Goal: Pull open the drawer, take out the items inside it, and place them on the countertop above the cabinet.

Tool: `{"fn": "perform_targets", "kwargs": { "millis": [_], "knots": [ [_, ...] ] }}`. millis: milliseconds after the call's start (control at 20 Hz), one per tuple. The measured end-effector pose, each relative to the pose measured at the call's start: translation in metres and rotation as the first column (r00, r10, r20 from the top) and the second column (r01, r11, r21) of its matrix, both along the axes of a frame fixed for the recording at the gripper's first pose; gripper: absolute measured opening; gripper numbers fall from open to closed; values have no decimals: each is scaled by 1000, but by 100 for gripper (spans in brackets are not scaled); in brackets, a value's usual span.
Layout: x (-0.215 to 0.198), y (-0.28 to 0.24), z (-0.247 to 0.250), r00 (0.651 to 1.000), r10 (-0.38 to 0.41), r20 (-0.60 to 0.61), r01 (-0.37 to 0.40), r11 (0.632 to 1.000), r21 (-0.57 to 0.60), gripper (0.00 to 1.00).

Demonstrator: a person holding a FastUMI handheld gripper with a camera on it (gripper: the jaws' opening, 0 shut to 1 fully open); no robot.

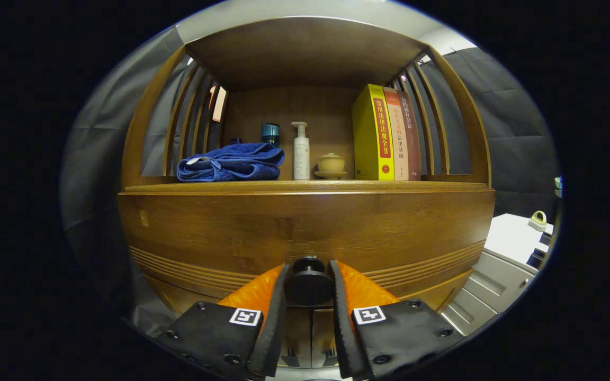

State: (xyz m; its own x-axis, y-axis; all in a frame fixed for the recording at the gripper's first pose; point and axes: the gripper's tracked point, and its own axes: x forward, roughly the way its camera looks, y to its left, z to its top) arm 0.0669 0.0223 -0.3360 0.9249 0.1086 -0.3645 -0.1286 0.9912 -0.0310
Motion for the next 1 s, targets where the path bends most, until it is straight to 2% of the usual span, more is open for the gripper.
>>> {"fn": "perform_targets", "kwargs": {
  "millis": [250, 500, 700, 1000],
  "knots": [
    [2, 0, 0, 1000, 2, 2, -2, 1000, -2, 42],
    [-1, -1, 6, 1000, -1, 10, 1, 1000, 13, 42],
    [-15, -4, 17, 1000, 7, 22, -7, 1000, 14, 42],
    [-55, -10, 29, 1000, 1, -23, -1, 1000, 8, 42]
  ]
}}
